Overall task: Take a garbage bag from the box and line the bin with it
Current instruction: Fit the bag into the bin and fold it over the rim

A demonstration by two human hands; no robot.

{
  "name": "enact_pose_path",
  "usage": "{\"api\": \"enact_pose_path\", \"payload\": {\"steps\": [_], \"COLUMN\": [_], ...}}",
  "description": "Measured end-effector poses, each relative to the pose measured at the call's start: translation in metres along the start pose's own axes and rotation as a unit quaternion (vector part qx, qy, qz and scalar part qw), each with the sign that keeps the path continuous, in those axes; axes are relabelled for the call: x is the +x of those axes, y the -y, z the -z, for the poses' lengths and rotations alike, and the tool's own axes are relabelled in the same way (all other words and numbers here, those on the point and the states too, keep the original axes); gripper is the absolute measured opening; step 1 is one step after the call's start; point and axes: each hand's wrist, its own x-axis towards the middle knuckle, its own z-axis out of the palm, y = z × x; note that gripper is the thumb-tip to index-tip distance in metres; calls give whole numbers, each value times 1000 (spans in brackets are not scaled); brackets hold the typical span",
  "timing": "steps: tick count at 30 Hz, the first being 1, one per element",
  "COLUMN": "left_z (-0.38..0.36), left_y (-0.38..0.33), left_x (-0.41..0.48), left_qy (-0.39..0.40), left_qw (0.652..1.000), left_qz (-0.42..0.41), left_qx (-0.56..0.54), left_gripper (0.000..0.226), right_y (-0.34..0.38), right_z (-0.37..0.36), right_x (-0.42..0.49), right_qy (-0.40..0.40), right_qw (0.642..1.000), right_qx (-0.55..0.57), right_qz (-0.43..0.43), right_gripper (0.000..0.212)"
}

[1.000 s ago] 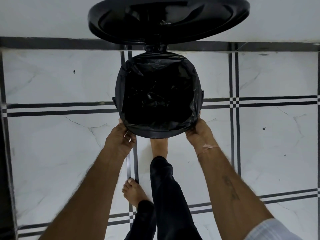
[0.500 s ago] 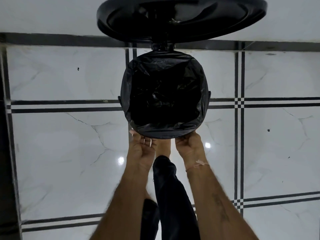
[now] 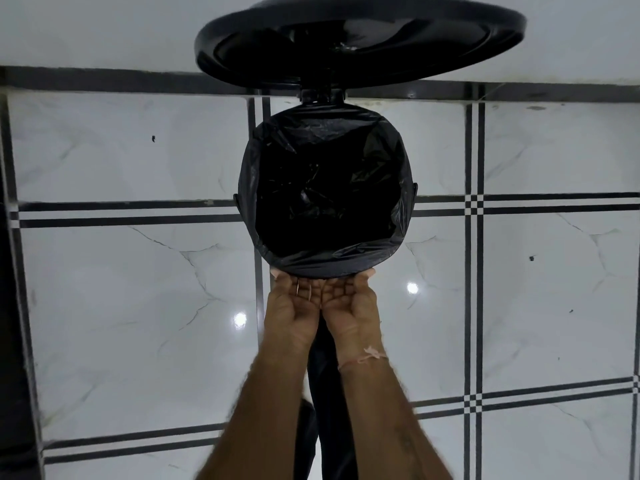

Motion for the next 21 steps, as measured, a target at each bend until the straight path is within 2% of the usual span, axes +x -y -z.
{"api": "enact_pose_path", "payload": {"steps": [5,6,8,11,13,15,21], "left_z": [-10,-11,-10,-4,-3,-2,-4], "left_y": [-4,-5,-8,-19,-32,-42,-59], "left_x": [4,7,11,8,6,8,18], "left_qy": [-28,-35,-42,-10,14,18,-15], "left_qw": [998,998,997,1000,999,997,994], "left_qz": [19,26,31,-3,-23,-34,-10], "left_qx": [43,51,53,19,29,66,108], "left_gripper": [17,15,14,33,37,34,27], "right_y": [12,15,19,30,46,61,75], "right_z": [-7,-10,-11,-11,-17,-21,-26], "right_x": [13,14,17,11,7,9,25], "right_qy": [-44,-49,-37,-24,-22,-35,-64], "right_qw": [991,988,985,991,993,988,975], "right_qx": [-127,-141,-162,-128,-110,-142,-209], "right_qz": [-26,-36,-42,-14,22,46,27], "right_gripper": [14,15,31,37,33,30,18]}}
